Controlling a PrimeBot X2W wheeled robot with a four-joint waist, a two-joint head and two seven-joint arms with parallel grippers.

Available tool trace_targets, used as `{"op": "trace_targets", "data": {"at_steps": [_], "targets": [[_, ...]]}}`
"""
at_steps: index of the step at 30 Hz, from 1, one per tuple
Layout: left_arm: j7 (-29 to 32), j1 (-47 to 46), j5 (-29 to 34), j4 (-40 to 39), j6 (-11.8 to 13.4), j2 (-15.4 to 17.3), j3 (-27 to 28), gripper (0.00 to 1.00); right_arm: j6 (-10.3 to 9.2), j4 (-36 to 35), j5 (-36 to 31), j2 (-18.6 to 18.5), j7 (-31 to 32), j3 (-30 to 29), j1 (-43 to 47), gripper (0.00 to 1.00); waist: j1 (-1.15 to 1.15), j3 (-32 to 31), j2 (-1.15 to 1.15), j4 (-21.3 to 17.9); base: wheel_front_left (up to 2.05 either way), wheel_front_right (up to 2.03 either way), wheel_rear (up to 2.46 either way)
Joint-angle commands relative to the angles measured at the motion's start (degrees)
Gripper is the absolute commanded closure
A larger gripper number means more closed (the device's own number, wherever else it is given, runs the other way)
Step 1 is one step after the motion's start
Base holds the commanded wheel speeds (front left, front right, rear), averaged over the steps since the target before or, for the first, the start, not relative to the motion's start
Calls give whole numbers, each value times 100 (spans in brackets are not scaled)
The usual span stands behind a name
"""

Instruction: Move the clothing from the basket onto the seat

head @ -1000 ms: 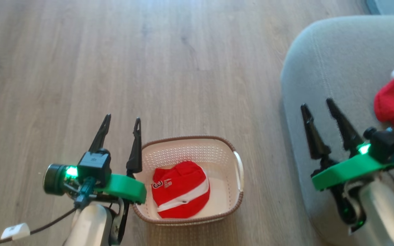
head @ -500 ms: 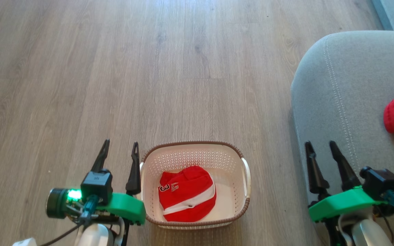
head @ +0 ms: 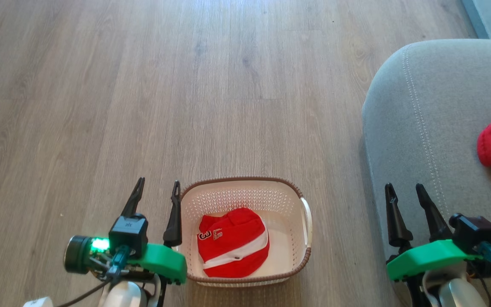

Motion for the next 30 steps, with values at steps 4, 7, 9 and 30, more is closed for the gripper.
{"op": "trace_targets", "data": {"at_steps": [4,7,9,30], "targets": [[-28,-146,42,-155,0,-25,166,0,0,-159,1,34,-53,125,-150,0,0,1,0,1,0,0,0],[-28,-146,47,-155,-11,-25,166,0,0,-171,-34,39,-53,146,-158,0,0,22,0,-8,0,0,0],[-28,-160,48,-164,-15,-26,172,0,0,-186,-49,42,-53,158,-182,0,0,65,0,-22,0,0,0],[-28,-1222,384,233,-607,29,-116,0,0,-720,-433,57,-53,-11,-930,0,0,2291,0,-578,0,0,0]]}}
